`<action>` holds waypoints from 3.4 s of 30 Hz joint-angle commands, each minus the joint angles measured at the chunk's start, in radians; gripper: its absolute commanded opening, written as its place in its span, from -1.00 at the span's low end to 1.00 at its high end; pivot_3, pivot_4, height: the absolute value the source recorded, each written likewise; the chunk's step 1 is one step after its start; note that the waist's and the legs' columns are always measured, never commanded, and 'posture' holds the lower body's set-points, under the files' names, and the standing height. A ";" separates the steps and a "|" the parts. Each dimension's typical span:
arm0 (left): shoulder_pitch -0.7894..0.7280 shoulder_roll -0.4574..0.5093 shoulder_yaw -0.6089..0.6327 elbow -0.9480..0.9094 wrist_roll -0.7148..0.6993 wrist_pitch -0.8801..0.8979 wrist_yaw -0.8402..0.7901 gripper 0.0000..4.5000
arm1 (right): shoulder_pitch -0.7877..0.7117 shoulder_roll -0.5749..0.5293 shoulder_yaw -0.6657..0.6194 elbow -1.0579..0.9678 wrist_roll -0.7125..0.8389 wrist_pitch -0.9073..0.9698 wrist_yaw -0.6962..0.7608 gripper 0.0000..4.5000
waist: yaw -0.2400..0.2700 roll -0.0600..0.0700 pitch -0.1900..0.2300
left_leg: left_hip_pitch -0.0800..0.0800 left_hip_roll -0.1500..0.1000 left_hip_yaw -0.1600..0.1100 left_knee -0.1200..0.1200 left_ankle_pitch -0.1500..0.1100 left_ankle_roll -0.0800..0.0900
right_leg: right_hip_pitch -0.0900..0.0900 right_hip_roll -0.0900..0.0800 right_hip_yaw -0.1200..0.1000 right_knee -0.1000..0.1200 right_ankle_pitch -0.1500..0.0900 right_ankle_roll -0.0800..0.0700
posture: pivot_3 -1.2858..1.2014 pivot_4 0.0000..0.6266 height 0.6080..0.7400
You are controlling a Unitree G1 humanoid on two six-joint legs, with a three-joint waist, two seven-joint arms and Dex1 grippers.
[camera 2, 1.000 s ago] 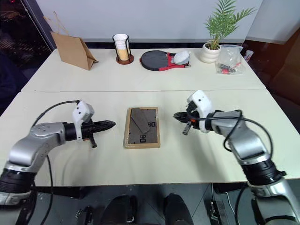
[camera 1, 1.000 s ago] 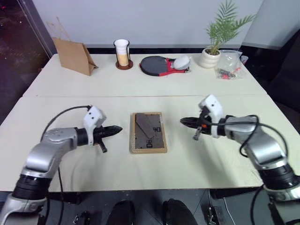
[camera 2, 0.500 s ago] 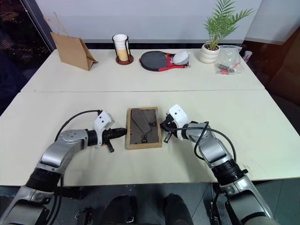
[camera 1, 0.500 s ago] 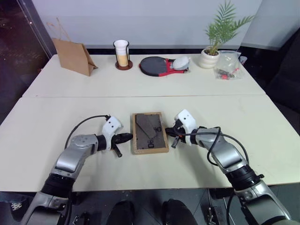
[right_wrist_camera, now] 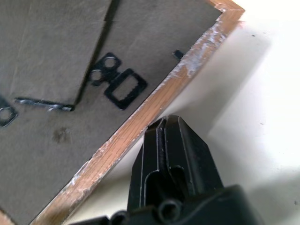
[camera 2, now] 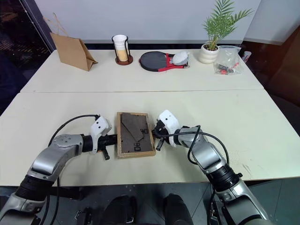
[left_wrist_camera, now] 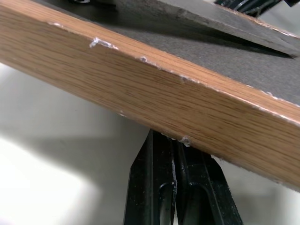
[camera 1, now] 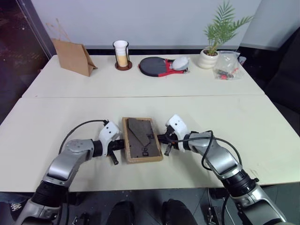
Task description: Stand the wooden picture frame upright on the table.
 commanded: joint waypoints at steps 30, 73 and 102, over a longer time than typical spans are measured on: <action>-0.100 0.063 0.324 0.067 -0.562 0.929 0.022 0.98 | 0.042 -0.111 -0.004 -0.148 0.018 0.031 0.082 -1.00 | 0.001 -0.001 0.000 | -0.001 0.000 -0.003 0.001 0.000 0.001 | 0.000 0.001 -0.002 0.000 0.000 0.000 | 0.03 -0.52 1.00; -0.240 -0.246 0.569 0.142 -0.750 1.008 0.211 -0.53 | -0.321 -0.090 -0.365 -0.131 0.440 0.302 0.227 0.03 | 0.000 -0.002 -0.001 | -0.001 -0.002 -0.005 -0.002 -0.001 0.001 | 0.003 -0.011 -0.006 -0.003 0.000 0.000 | 0.03 -0.52 1.00; -0.176 -0.264 0.531 0.113 -0.774 0.947 0.225 -0.53 | -0.516 0.008 -0.301 -0.007 0.614 0.367 0.275 0.98 | 0.002 -0.002 -0.001 | -0.004 -0.004 -0.003 -0.012 0.000 -0.001 | -0.005 -0.016 -0.005 -0.007 0.000 0.000 | 0.03 -0.52 1.00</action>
